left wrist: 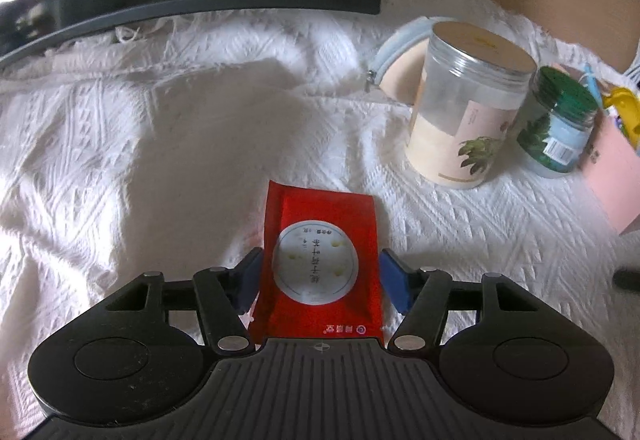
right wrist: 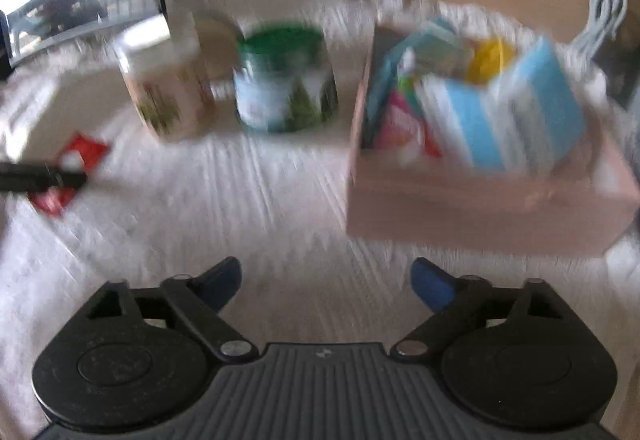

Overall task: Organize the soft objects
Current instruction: 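Grasp the round beige zippered case with the right tool while the left tool holds the packet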

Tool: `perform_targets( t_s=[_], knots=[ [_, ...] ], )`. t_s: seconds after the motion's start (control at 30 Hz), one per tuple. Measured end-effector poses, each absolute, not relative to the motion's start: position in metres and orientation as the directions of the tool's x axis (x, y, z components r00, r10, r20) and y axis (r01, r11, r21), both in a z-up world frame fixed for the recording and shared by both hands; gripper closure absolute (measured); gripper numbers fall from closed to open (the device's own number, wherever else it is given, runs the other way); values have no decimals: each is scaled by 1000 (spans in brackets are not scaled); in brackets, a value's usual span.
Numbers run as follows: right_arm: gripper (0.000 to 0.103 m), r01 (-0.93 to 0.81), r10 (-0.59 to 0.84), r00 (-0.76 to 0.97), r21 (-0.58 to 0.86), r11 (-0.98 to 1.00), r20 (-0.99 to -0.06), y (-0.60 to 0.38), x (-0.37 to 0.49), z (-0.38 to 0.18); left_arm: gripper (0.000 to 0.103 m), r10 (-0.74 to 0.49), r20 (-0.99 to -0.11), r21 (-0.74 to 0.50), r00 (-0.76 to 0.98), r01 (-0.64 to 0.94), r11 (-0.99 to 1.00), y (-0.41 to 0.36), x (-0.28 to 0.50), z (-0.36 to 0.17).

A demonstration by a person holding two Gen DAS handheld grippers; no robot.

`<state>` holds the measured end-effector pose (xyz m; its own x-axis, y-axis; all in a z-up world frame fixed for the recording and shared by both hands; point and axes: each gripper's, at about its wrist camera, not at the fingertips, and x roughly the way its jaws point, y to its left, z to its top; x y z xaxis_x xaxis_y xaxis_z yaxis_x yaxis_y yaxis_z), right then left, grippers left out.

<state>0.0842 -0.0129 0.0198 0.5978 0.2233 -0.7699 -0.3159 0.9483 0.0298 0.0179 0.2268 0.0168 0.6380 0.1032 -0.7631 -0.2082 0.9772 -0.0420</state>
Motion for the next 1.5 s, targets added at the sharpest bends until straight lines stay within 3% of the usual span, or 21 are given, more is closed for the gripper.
perform_targets(
  t_s=[0.17, 0.3, 0.4, 0.67, 0.73, 0.83, 1.07, 1.5],
  knots=[
    [11, -359, 304, 699, 50, 932, -647, 14, 96, 92, 36, -1, -752, -158, 659, -178, 971, 242, 11, 16],
    [11, -360, 387, 614, 193, 913, -688, 47, 156, 120, 39, -22, -750, -184, 661, -177, 967, 245, 8, 16],
    [11, -324, 425, 544, 287, 902, -724, 72, 207, 121, 43, -42, -746, -220, 664, -187, 957, 251, 6, 17],
    [11, -356, 318, 453, 158, 921, -833, 151, 271, 86, 47, -79, -739, -248, 669, -161, 955, 257, 0, 19],
    [4, -368, 281, 404, 127, 921, -870, 167, 282, 71, 47, -88, -737, -258, 670, -158, 953, 258, -1, 19],
    [3, -331, 330, 312, 223, 917, -891, 171, 295, 58, 47, -92, -737, -257, 669, -151, 955, 258, -1, 20],
    [7, -294, 384, 259, 306, 905, -886, 166, 302, 53, 47, -92, -736, -255, 671, -149, 955, 256, -4, 21],
    [10, -397, 453, 410, 293, 870, -791, 145, 276, 113, 51, -90, -695, -275, 714, -148, 950, 260, -20, 30]
  ],
)
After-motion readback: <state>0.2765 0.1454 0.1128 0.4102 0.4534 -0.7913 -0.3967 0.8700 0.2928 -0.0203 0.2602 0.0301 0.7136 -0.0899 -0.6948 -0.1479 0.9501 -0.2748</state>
